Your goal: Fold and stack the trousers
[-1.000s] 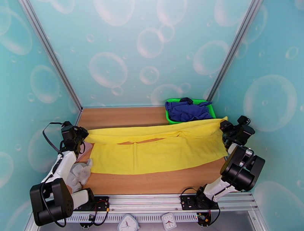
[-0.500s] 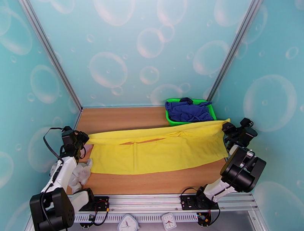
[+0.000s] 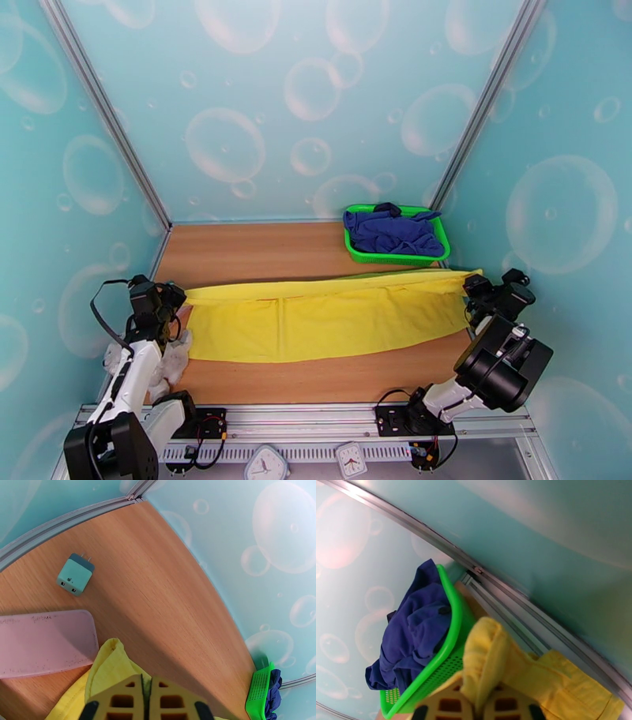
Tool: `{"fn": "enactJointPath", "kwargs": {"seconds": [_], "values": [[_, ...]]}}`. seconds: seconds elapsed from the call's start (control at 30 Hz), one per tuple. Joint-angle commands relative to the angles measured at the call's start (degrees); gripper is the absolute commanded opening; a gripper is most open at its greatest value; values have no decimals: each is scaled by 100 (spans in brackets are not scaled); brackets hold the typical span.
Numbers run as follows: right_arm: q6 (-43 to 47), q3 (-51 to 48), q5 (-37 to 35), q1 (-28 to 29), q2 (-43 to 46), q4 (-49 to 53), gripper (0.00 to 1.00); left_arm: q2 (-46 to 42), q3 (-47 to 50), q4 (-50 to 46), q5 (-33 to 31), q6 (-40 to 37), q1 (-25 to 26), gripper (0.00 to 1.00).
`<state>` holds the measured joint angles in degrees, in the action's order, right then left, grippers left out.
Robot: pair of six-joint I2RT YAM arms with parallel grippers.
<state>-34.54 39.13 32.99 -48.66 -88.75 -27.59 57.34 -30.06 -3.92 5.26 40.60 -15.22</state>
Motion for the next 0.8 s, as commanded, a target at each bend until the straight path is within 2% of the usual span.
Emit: {"fn": "enactJointPath", "kwargs": {"seconds": [0.0,0.43,0.57,0.77], "values": [[-246,-112,-355,-232,145,-44,0,-242,110,-63,-163,131,-222,0],[-472,-418,-650,-494,512,78,1,-741,284,-407,155,13,-539,0],[-665,-575,-603,-596,665,-20,8,-809,286,-464,210,-48,-543,0],[-815,-761,-470,-795,800,-158,9,-1007,392,-572,287,-78,-543,0]]}}
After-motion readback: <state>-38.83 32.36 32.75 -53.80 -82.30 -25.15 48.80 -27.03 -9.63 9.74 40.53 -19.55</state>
